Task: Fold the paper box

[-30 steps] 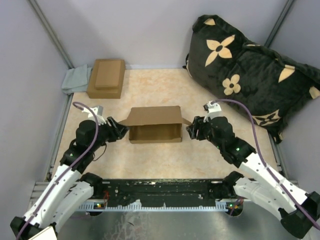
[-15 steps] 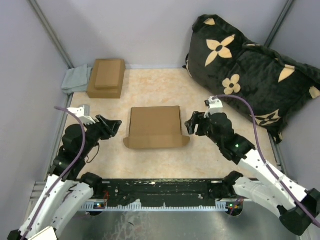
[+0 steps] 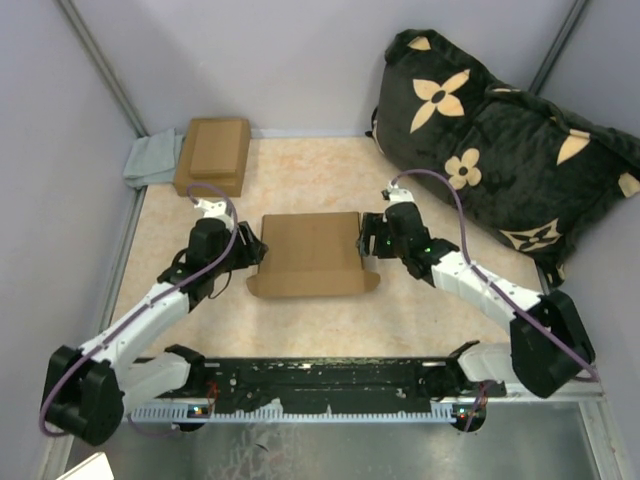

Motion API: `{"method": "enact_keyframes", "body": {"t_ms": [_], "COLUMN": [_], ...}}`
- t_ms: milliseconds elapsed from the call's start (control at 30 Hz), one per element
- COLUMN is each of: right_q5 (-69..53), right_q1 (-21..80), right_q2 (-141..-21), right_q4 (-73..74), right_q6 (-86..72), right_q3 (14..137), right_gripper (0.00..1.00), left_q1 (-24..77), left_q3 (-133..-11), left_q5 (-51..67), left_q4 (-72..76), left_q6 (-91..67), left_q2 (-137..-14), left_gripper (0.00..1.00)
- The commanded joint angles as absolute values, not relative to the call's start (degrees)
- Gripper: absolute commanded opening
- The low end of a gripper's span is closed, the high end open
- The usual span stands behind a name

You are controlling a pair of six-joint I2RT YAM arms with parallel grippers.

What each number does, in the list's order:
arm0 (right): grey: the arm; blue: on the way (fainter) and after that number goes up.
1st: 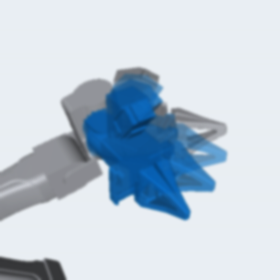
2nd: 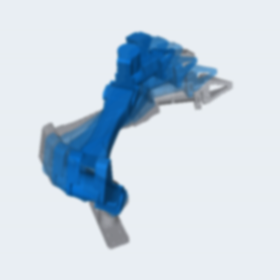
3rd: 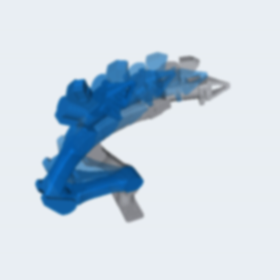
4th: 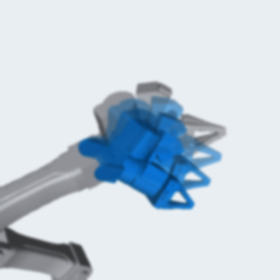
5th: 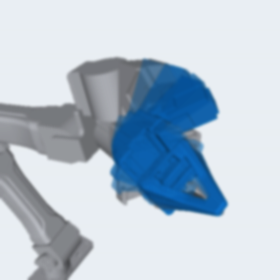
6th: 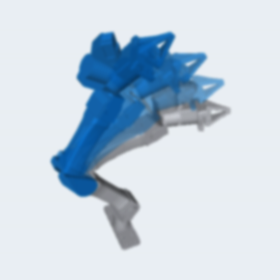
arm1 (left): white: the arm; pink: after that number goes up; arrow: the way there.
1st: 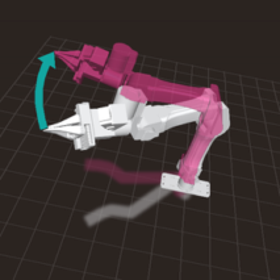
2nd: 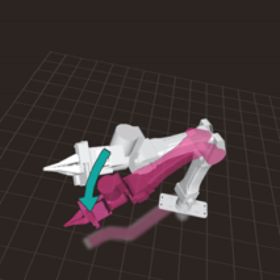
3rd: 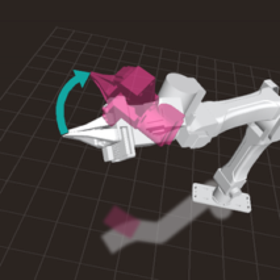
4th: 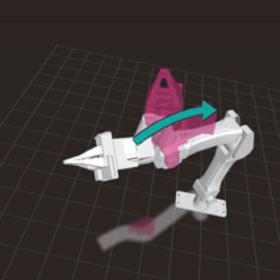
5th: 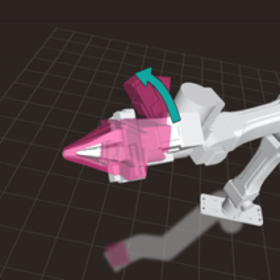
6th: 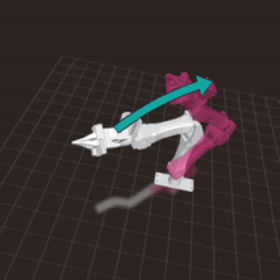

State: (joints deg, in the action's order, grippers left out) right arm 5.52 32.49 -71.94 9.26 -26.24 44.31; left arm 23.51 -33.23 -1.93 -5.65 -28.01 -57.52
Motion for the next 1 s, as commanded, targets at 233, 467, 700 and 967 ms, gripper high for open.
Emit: {"method": "enact_keyframes", "body": {"t_ms": [233, 467, 700, 967], "right_q5": [0.5, -0.1, -0.4, 0.6], "right_q1": [31.7, 31.6, 31.6, 31.6], "right_q2": [-83.1, -88.2, -90.9, -93.6], "right_q4": [0.7, -0.1, -0.2, 0.6], "right_q6": [-25.6, -25.3, -24.8, -24.4], "right_q3": [45.8, 47.3, 50.1, 56.4], "right_gripper": [0.72, 0.69, 0.68, 0.68], "left_q1": [23.7, 23.7, 23.7, 23.7], "left_q3": [-32.3, -31.7, -32.7, -37.5], "left_q5": [-1.1, -1.9, -0.3, 0.8], "left_q4": [1.3, 1.2, 3.3, 5.1], "left_q6": [-25.8, -25.1, -25.3, -25.2], "left_q2": [-66.9, -69.5, -73.2, -77.0], "left_gripper": [0.59, 0.58, 0.57, 0.57]}}
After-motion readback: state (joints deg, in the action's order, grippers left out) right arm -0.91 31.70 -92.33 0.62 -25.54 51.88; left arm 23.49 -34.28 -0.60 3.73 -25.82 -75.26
